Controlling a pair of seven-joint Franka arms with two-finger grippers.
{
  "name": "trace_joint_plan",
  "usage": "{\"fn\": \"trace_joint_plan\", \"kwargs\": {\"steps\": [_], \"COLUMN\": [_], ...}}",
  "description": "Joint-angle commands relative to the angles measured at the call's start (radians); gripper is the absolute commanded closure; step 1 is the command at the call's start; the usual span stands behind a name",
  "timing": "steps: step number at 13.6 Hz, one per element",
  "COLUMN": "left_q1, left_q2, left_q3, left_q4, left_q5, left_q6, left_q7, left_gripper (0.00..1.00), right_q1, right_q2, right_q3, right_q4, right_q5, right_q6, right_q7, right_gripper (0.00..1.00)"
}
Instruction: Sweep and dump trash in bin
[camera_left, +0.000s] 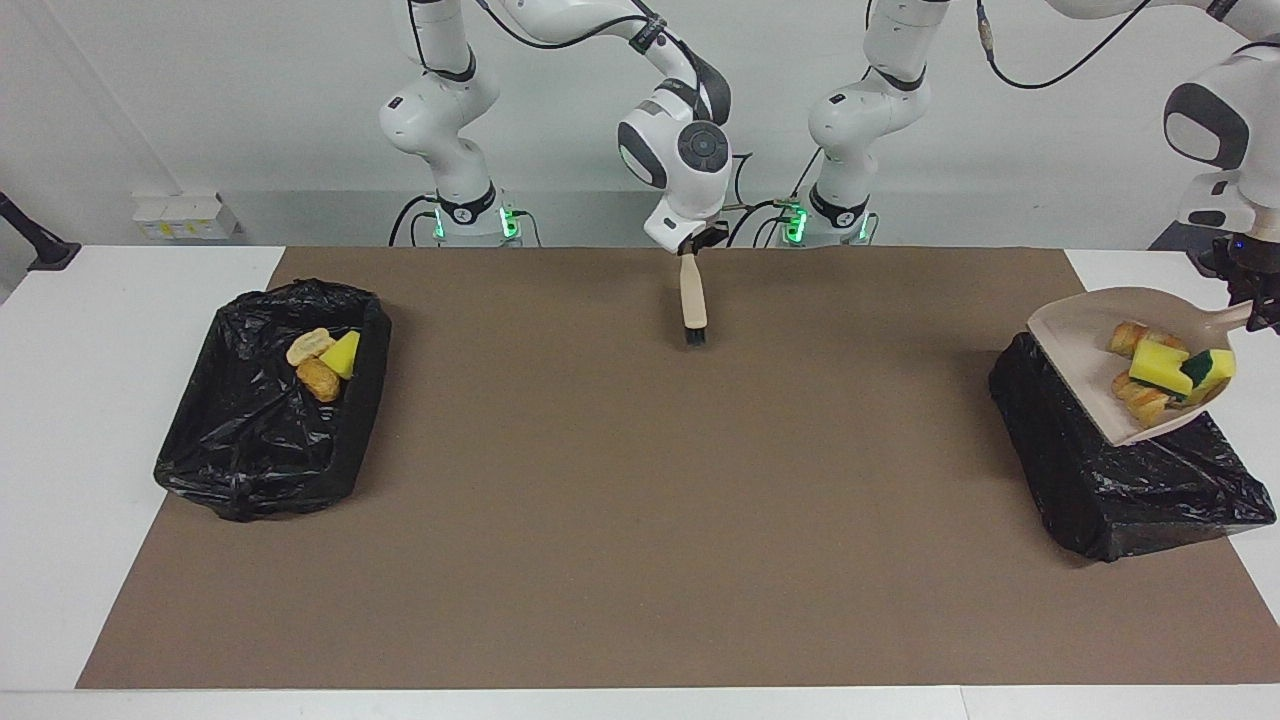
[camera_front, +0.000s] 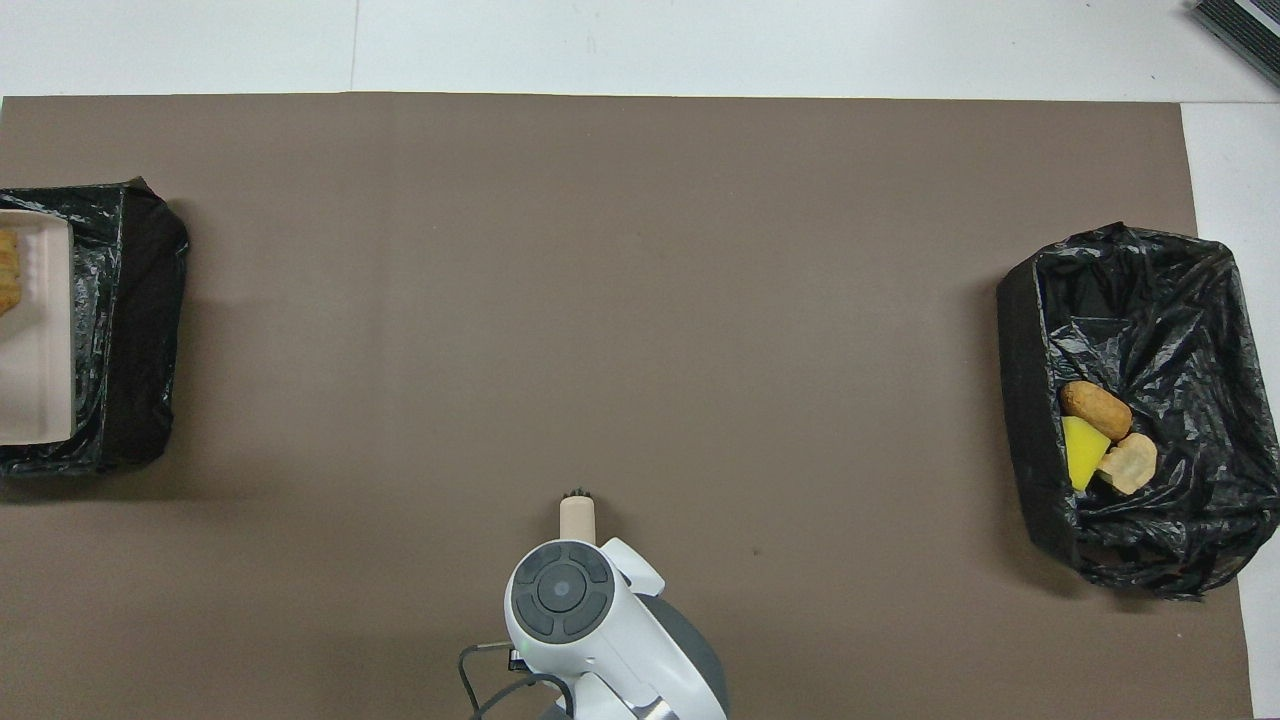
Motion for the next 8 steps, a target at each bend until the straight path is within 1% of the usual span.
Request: {"fn": "trace_joint_plan", "kwargs": {"steps": [1, 4, 5, 6, 7, 8], "left_q1": [0.014, 0.048, 0.049, 0.049, 0.046, 0.042], "left_q2": [0.059, 0.096, 0.109, 0.116, 0.116, 0.115], "left_q3": [-0.008, -0.005, -0.003, -0.003, -0.003, -0.003], "left_q4": [0.039, 0.043, 0.042, 0.040, 0.037, 0.037], "left_q5": [0.092, 0.179, 0.220, 0.292, 0.343, 0.360], "left_q6": [0.043, 0.058, 0.061, 0.055, 0.043, 0.040], "left_q7": [-0.003, -0.010, -0.044, -0.097, -0.130, -0.133], "left_gripper": [1.00, 1.00, 1.00, 1.00, 1.00, 1.00], "right_q1": [-0.008, -0.010, -0.010, -0.010, -0.011, -0.020], "right_q2": [0.046, 0.043, 0.043, 0.043, 0.042, 0.037], "right_q3": [0.006, 0.006, 0.006, 0.006, 0.004, 0.003], "right_q4": [0.043, 0.046, 0.046, 0.052, 0.074, 0.094], "right_q5": [-0.003, -0.009, -0.009, -0.016, -0.016, -0.016], "right_q6": [-0.042, -0.059, -0.060, -0.066, -0.095, -0.129], "right_q7": [-0.051, -0.103, -0.105, -0.111, -0.113, -0.113], "right_gripper": [1.00, 1.00, 0.51, 0.01, 0.00, 0.00]}}
